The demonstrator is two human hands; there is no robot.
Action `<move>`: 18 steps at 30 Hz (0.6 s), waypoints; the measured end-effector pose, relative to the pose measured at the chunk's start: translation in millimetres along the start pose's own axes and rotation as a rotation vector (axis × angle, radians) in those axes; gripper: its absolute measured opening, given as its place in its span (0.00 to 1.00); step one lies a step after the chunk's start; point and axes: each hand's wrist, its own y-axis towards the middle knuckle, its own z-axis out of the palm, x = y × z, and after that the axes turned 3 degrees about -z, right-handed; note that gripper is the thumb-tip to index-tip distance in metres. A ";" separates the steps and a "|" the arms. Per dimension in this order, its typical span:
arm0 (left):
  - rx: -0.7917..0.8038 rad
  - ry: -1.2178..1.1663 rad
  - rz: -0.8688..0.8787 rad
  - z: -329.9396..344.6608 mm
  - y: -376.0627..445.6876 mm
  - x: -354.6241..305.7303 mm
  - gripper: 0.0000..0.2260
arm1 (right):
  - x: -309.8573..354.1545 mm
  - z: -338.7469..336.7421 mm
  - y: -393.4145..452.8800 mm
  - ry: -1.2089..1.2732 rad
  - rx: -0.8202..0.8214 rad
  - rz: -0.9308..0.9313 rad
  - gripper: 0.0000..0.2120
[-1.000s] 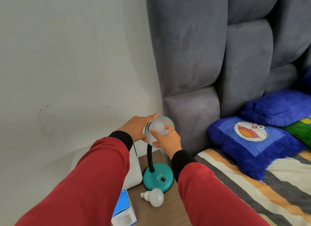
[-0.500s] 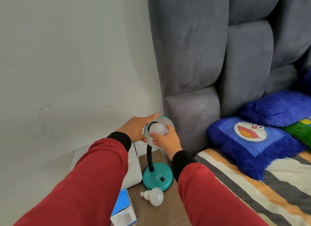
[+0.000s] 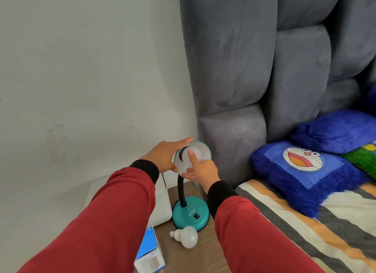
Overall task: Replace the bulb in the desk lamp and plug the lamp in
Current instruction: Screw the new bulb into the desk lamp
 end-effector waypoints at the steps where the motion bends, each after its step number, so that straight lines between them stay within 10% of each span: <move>1: 0.001 -0.006 -0.002 -0.1 -0.4 0.6 0.45 | 1.1 -0.1 -1.7 -0.017 -0.008 -0.007 0.33; 18: -0.001 -0.013 0.011 1.1 -2.3 1.8 0.45 | -2.9 0.4 -1.2 -0.014 -0.074 -0.075 0.29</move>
